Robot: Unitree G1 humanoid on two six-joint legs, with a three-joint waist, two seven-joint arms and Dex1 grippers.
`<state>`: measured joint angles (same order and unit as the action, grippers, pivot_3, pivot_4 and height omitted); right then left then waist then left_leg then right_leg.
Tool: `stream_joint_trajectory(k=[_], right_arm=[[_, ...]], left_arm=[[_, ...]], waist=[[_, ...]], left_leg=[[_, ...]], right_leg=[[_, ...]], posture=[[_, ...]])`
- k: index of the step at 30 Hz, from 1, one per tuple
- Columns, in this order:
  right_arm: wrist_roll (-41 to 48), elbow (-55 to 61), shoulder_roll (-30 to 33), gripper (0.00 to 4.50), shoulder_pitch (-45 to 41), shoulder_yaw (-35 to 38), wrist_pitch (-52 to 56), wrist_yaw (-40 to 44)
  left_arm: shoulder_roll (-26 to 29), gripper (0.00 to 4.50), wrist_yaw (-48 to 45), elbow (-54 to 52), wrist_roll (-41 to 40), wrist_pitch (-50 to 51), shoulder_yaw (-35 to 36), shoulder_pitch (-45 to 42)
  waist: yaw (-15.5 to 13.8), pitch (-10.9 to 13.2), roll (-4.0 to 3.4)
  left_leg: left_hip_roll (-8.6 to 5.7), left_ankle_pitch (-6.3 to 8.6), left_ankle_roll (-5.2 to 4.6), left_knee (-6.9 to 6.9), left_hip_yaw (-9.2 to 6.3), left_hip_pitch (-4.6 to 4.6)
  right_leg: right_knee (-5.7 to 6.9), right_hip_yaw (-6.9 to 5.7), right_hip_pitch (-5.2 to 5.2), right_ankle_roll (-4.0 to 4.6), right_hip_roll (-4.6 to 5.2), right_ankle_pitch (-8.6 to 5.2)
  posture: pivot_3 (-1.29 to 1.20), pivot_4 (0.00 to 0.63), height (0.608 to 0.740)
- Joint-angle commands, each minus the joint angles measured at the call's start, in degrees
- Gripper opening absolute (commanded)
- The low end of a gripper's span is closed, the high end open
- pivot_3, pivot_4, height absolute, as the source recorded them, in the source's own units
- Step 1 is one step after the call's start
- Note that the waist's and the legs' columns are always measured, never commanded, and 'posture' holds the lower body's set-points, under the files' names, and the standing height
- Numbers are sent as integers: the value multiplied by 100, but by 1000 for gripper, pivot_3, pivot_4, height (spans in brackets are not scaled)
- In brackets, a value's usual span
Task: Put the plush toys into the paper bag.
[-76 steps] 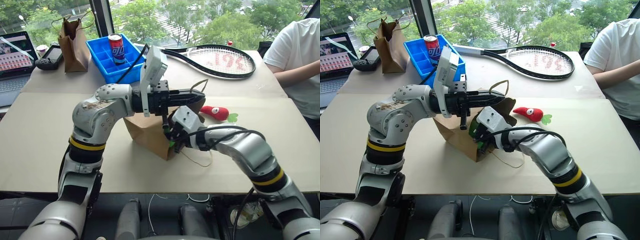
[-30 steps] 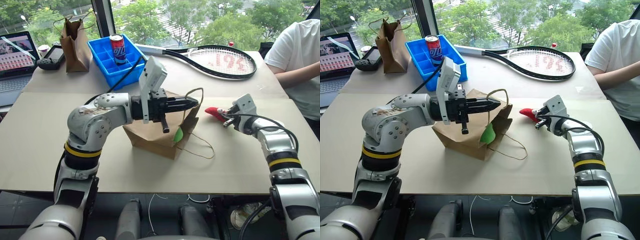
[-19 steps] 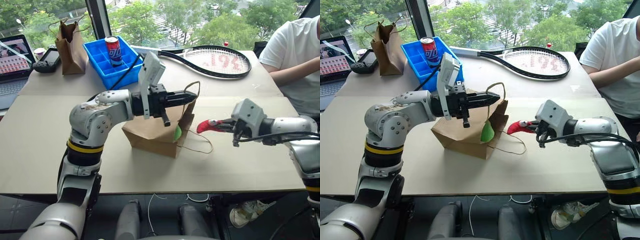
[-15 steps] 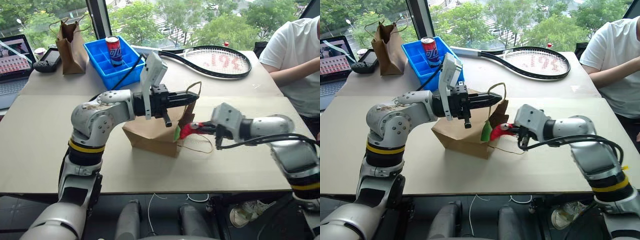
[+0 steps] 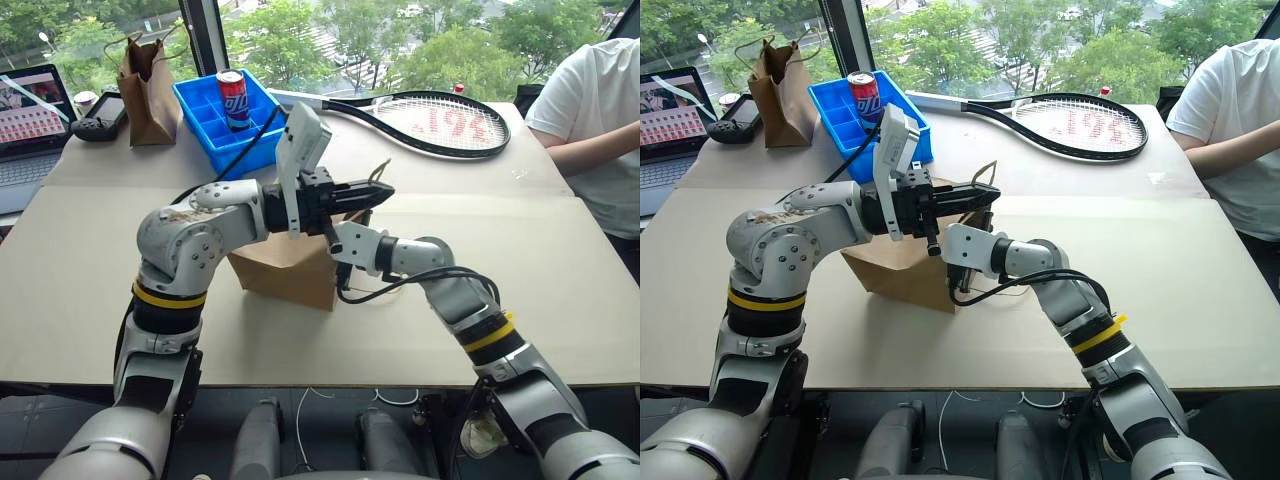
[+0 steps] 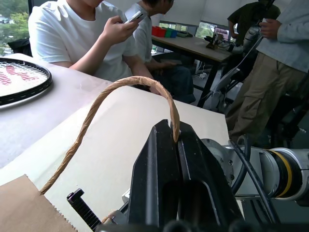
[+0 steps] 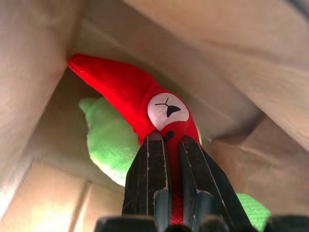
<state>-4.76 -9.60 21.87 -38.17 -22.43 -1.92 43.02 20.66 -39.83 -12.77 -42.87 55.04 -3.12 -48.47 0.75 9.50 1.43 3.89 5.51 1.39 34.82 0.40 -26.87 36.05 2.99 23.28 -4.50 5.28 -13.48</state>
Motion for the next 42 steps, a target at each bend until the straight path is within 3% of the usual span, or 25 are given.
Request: stream_joint_trajectory(k=[1,7,15,19,24,27,34,42], right_arm=[[407,146,-82,1801,195,333,74,136],[915,553,143,3714,658,768,687,402],[2015,1324,921,3714,1467,1895,1827,794],[2843,1988,1354,3714,1989,2565,3082,821],[4488,2979,1808,3714,2840,3448,5587,543],[5214,3257,1600,3714,3160,3785,6544,58],[5869,2999,217,3714,2991,4101,7329,-1487],[5202,2086,-365,3714,2376,3754,7094,-2408]], left_arm=[[56,0,52,-298,-121,-12,181,22],[147,0,-24,-321,-79,-43,144,94],[276,0,-227,-243,8,-134,28,188],[287,0,-293,-125,57,-195,4,139],[270,0,-339,-10,101,-252,7,100],[245,0,-363,52,133,-300,-18,84],[225,0,-397,72,161,-328,-34,66],[326,0,-301,-140,88,-206,74,172]], waist=[[-1,0,0],[-6,0,0],[-25,0,0],[-18,0,0],[-23,0,1],[-19,1,1],[9,1,1],[11,-2,4]], left_leg=[[0,0,0,0,-1,0],[0,1,2,1,-1,1],[-1,3,4,0,-1,1],[-1,3,4,0,-1,1],[-1,3,3,0,-3,2],[0,3,2,1,-4,2],[0,6,7,4,-7,4],[0,4,4,5,-8,4]], right_leg=[[0,0,-1,0,0,0],[0,-1,-1,1,1,0],[-1,-1,-2,5,1,-3],[-1,0,-2,19,2,-11],[0,0,-3,36,2,-21],[-1,0,-6,41,2,-24],[-1,4,-3,39,0,-27],[-3,5,-6,41,-3,-24]], posture=[[0,150,740],[0,150,740],[0,150,740],[0,150,740],[0,150,740],[0,150,740],[0,150,740],[0,150,740]])
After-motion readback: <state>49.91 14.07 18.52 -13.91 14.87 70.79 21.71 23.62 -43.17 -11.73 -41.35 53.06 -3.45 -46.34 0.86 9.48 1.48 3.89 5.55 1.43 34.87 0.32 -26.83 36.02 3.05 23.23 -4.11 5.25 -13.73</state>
